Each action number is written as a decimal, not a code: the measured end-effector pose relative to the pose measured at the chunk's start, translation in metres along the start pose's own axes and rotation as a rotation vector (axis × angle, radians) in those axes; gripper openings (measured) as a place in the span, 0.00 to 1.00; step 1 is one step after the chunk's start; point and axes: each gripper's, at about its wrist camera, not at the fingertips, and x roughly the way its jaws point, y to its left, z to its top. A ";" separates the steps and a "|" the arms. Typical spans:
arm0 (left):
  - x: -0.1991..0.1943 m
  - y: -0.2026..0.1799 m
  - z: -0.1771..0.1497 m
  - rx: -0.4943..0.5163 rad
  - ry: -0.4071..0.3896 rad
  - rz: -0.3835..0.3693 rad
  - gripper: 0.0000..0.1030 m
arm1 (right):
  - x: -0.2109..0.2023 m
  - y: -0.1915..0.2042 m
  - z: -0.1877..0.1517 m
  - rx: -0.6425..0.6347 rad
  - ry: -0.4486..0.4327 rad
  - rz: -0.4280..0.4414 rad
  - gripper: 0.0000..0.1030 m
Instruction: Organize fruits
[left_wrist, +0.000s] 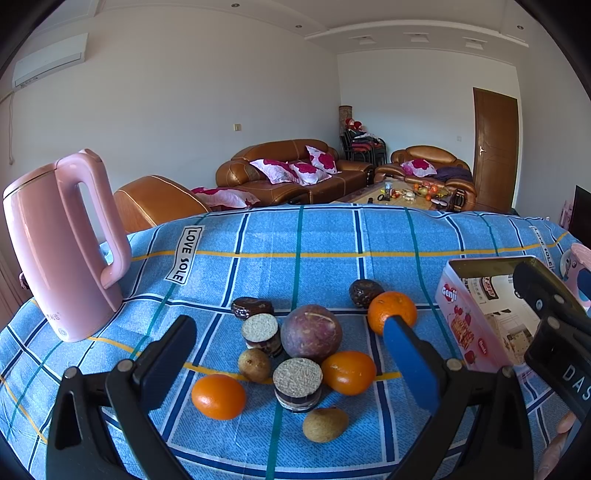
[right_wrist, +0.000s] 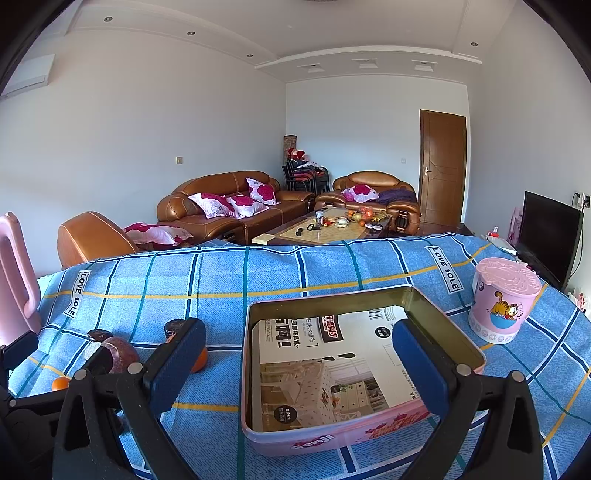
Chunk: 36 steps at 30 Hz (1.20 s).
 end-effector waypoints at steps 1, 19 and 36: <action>0.000 0.000 0.000 0.000 0.000 0.001 1.00 | 0.000 0.000 0.000 0.000 0.000 0.000 0.99; 0.001 0.000 -0.001 -0.001 0.004 -0.001 1.00 | -0.001 0.001 0.000 -0.007 -0.001 0.006 0.99; 0.020 0.115 0.019 -0.142 0.121 0.109 1.00 | 0.001 0.023 -0.006 -0.053 0.084 0.228 0.61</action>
